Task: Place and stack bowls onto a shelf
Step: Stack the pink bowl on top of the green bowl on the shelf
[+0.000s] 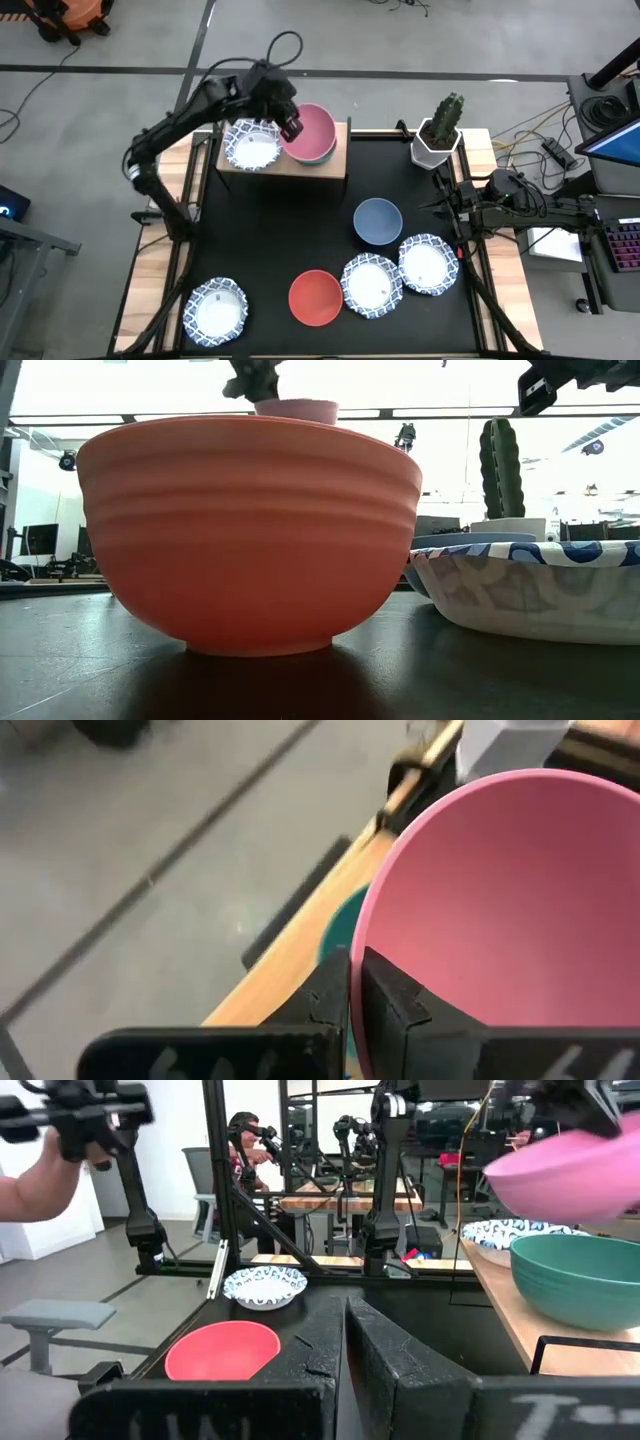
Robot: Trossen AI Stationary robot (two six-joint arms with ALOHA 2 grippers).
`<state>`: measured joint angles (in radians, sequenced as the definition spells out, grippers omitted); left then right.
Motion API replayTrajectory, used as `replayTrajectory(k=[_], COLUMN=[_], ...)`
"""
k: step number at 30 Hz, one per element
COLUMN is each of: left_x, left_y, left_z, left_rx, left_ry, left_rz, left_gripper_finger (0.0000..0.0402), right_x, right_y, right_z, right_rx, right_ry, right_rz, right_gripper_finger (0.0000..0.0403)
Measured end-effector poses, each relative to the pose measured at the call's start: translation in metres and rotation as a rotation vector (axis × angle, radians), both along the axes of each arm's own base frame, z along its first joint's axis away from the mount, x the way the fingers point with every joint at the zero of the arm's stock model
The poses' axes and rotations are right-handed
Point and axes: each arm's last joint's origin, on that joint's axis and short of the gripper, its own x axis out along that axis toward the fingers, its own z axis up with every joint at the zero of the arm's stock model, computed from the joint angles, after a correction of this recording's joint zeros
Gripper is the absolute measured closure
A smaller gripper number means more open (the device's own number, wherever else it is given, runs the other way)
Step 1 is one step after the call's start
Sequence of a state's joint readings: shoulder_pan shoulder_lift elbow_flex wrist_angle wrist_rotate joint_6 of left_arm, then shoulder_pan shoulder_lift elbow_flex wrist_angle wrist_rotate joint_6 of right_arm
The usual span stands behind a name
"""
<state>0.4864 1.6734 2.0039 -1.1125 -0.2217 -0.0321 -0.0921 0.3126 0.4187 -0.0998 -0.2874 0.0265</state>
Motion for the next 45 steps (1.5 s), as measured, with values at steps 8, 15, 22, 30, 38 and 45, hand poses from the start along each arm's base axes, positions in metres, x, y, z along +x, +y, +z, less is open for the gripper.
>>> replayTrajectory(k=[8,15,22,30,38,45], left_x=[0.017,0.026,0.028,0.028,0.024,0.017], left_y=[0.033,0.038,0.04,0.04,0.037,0.032], left_z=[-0.02,-0.028,-0.028,-0.027,-0.021,-0.011], left_rx=[-0.046,-0.042,-0.031,-0.014,0.007,0.064], left_ry=[0.108,0.136,0.126,0.129,0.121,0.134], left_rz=[0.007,-0.012,-0.013,-0.029,-0.044,-0.099], left_gripper_finger=[0.0401,0.0401,0.0375,0.034,0.032,0.032], right_x=[0.0,0.0,0.0,0.0,0.001,0.001], right_y=[0.0,0.0,0.0,0.0,0.0,0.0], right_z=[0.0,0.0,0.0,0.0,0.0,0.0], right_rx=[0.0,0.0,0.0,0.034,0.087,0.085], right_ry=[0.001,0.001,0.001,0.008,0.021,0.015], right_rz=[0.0,0.0,0.0,0.0,0.0,0.001], right_gripper_finger=[0.0394,0.0394,0.0394,0.0394,0.0394,0.0394])
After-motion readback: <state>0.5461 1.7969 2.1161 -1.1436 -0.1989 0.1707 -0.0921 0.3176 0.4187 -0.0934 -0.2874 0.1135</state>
